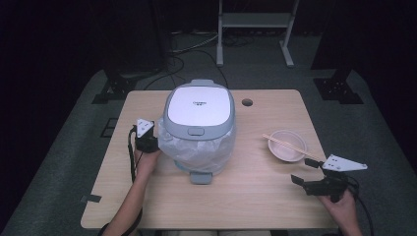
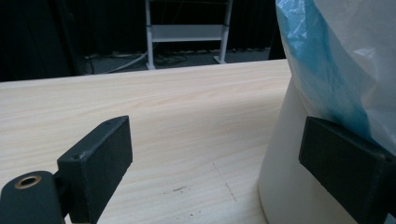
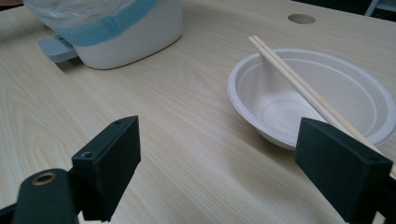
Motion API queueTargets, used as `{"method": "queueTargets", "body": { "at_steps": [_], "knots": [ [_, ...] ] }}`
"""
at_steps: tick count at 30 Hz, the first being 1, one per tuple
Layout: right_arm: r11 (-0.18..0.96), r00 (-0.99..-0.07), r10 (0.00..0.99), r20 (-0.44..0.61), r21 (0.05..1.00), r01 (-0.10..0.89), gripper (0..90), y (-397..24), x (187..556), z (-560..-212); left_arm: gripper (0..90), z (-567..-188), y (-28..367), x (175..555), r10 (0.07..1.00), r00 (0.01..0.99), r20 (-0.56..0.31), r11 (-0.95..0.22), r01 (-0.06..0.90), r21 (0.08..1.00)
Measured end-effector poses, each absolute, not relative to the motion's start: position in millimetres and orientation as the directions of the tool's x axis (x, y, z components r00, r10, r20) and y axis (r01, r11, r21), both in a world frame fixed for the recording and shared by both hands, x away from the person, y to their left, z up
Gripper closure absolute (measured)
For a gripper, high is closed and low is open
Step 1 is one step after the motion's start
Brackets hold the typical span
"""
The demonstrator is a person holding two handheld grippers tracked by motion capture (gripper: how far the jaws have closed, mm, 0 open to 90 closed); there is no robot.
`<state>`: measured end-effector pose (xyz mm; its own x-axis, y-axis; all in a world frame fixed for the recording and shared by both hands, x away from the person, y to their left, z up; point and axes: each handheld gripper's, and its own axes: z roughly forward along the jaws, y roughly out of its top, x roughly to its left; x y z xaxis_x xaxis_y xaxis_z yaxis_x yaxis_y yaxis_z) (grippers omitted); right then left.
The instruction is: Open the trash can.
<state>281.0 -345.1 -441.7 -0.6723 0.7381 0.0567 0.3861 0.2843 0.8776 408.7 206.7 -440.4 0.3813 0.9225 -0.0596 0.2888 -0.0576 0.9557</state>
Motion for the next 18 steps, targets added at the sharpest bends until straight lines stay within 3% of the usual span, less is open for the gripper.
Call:
{"method": "queueTargets", "body": {
  "at_steps": [18],
  "knots": [
    [0.285,-0.670,0.740,0.061,0.874,0.394,13.2,-344.8,282.0,-442.3,6.3,-443.5,233.4,394.6,0.914,0.394,-0.099,-0.046,0.344,0.938]
  ]
}}
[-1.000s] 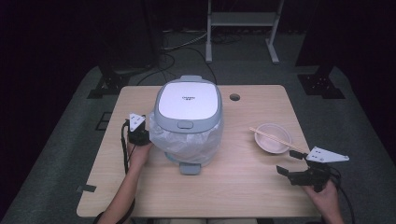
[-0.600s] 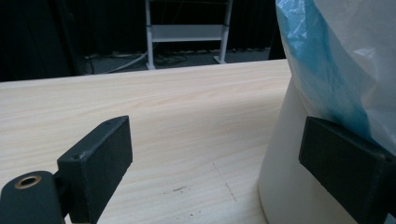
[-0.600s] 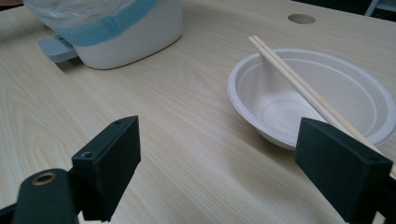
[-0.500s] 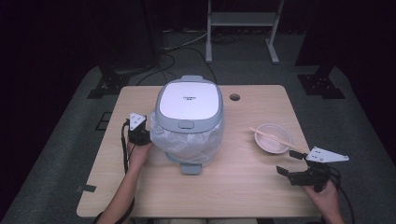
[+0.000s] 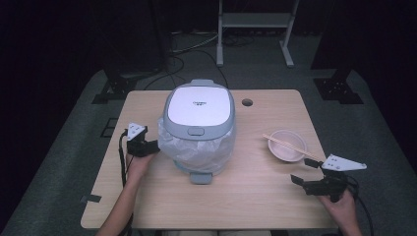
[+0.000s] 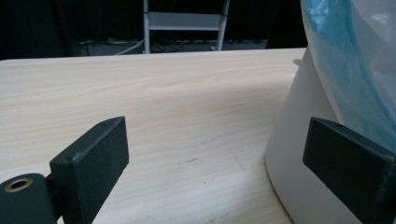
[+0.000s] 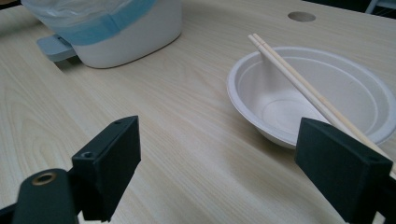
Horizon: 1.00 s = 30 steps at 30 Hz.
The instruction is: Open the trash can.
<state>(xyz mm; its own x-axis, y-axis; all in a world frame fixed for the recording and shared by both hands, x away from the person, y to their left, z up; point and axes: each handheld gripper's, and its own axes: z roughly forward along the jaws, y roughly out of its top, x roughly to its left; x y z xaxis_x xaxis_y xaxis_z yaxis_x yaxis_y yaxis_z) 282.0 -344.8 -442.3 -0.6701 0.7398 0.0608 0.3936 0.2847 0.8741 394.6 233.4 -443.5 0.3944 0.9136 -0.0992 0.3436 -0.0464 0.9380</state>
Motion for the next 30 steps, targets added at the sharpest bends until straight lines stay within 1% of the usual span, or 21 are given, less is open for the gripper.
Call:
{"method": "queueTargets", "body": {
  "at_steps": [1,3,20,30],
  "knots": [
    [0.284,-0.669,0.741,0.061,0.874,0.394,13.2,-344.7,282.0,-442.3,6.2,-443.8,235.6,391.0,0.910,0.403,-0.101,-0.049,0.347,0.937],
    [0.284,-0.669,0.741,0.061,0.874,0.394,13.2,-344.7,282.2,-442.3,2.9,-444.1,237.4,387.4,0.904,0.417,-0.091,-0.068,0.352,0.933],
    [0.286,-0.667,0.743,0.059,0.873,0.396,13.2,-344.7,282.1,-442.2,2.9,-445.4,242.7,352.0,0.869,0.487,-0.088,-0.108,0.360,0.927],
    [0.289,-0.667,0.744,0.052,0.874,0.391,13.2,-344.8,281.4,-441.4,2.9,-448.5,230.6,330.9,0.846,0.524,-0.093,-0.119,0.357,0.927]
  ]
}}
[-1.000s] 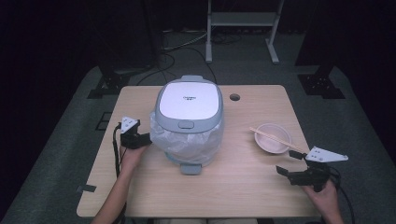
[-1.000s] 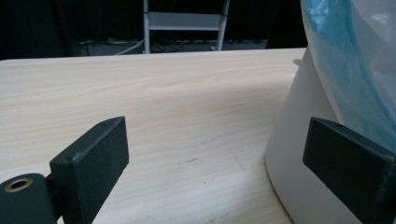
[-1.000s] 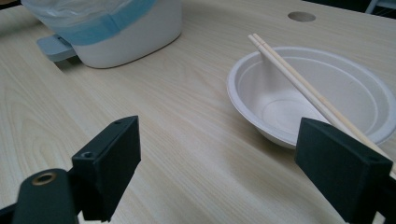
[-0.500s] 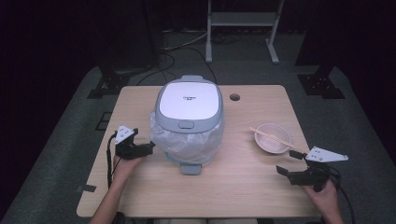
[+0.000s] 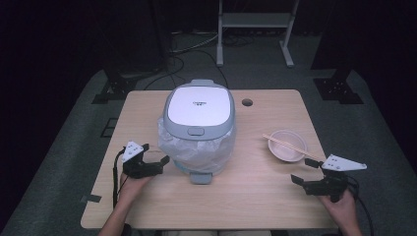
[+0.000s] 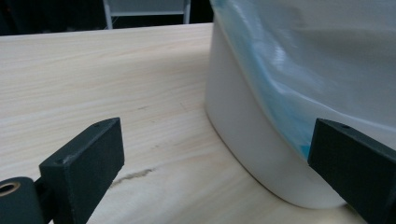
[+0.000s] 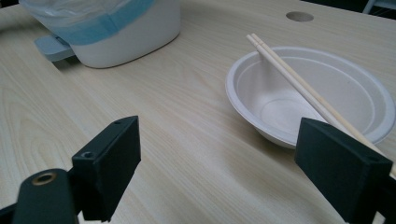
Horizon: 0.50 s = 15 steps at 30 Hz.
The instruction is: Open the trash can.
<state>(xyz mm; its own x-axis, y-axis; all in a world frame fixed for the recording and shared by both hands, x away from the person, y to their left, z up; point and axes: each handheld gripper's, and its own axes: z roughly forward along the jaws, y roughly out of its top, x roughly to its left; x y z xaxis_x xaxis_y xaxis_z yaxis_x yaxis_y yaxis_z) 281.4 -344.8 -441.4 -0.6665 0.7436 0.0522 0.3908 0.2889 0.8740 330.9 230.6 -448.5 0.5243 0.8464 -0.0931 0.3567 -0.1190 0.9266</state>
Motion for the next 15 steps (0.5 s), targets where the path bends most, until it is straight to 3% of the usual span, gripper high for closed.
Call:
{"method": "queueTargets", "body": {
  "at_steps": [15],
  "knots": [
    [0.286,-0.667,0.743,0.053,0.876,0.388,13.2,-344.9,280.4,-440.6,2.9,-450.8,214.8,308.0,0.825,0.555,-0.104,-0.142,0.382,0.913]
  ]
}}
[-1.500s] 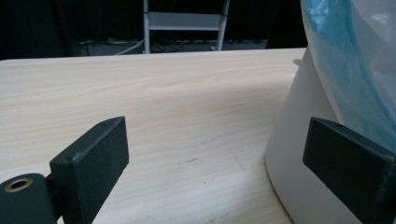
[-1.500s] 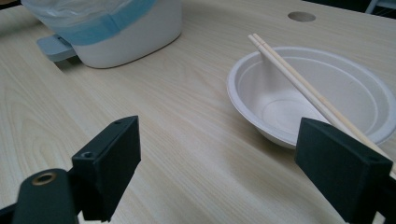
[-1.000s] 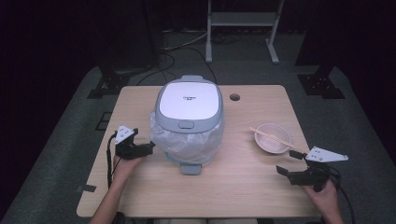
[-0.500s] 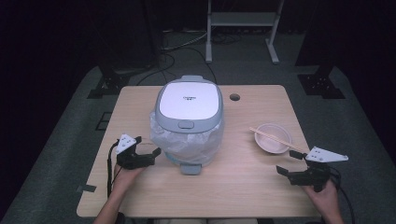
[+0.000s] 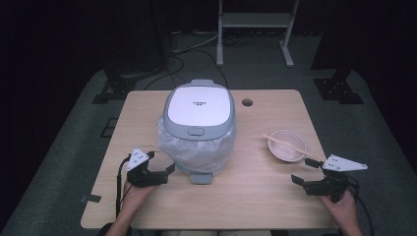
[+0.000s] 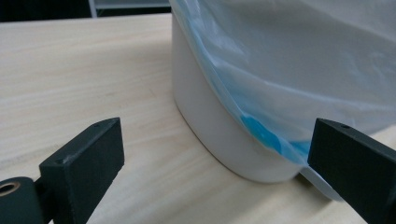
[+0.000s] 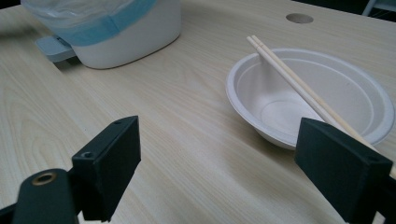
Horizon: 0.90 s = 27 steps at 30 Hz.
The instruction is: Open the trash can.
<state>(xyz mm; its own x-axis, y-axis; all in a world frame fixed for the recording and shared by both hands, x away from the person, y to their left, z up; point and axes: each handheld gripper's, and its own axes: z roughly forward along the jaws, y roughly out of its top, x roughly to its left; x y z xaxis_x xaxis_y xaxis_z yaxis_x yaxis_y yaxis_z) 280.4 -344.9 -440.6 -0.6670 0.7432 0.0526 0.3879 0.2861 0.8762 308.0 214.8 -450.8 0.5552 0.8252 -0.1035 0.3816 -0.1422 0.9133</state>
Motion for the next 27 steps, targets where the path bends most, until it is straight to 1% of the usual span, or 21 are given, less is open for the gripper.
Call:
{"method": "queueTargets", "body": {
  "at_steps": [4,13,18,27],
  "knots": [
    [0.286,-0.668,0.742,0.051,0.878,0.385,13.2,-345.3,280.1,-440.3,2.9,-452.0,211.0,301.9,0.815,0.568,-0.113,-0.149,0.395,0.906],
    [0.290,-0.671,0.740,0.048,0.877,0.383,13.2,-344.7,280.2,-440.3,2.9,-451.3,198.2,289.9,0.785,0.609,-0.111,-0.167,0.382,0.909],
    [0.290,-0.671,0.740,0.049,0.877,0.383,13.2,-344.5,280.2,-440.2,3.0,-451.7,184.8,283.1,0.760,0.642,-0.104,-0.187,0.369,0.911],
    [0.288,-0.672,0.739,0.051,0.878,0.383,13.2,-344.8,280.1,-439.7,3.0,-458.1,167.5,279.2,0.738,0.669,-0.084,-0.221,0.358,0.907]
  ]
}}
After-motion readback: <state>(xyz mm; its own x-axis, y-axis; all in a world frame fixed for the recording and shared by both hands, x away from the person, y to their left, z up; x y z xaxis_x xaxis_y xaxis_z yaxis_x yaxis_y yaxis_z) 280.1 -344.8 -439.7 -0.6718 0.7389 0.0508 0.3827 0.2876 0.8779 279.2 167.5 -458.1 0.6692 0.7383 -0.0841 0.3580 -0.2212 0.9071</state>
